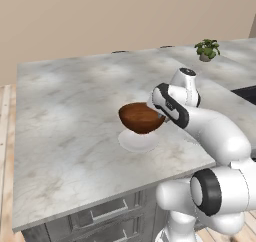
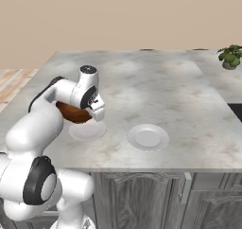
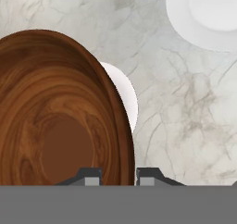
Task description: Move the bowls from the cabinet to the plates on the dining table.
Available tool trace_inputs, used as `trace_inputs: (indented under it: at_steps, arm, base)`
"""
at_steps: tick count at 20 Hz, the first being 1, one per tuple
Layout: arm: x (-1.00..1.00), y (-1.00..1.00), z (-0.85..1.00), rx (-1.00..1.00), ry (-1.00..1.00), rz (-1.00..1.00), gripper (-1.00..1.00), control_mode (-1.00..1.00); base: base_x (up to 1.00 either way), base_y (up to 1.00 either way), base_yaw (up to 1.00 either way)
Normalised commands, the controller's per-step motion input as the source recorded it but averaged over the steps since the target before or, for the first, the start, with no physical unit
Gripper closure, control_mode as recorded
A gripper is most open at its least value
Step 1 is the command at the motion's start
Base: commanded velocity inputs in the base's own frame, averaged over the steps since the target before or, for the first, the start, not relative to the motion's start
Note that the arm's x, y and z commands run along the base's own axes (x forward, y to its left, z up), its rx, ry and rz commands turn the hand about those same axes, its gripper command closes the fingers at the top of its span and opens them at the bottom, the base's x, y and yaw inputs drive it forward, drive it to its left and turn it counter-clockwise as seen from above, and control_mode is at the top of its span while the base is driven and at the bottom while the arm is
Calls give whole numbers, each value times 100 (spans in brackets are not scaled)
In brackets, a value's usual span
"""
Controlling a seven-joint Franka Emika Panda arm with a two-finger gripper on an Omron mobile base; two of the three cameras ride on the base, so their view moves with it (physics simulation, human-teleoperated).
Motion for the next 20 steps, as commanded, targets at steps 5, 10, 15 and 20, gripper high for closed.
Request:
trace_inputs:
  at_steps: [5, 10, 15, 20]
  arm:
    - [9, 0, -37, 0, 0, 0, 100, -100]
    - [11, 0, -31, 0, 0, 0, 100, -100]
    - [10, 0, -12, 0, 0, 0, 100, -100]
    - [7, 4, -1, 0, 0, 0, 100, -100]
  base:
    - [0, 0, 0]
    - [0, 0, 0]
    - [0, 0, 0]
    - [0, 0, 0]
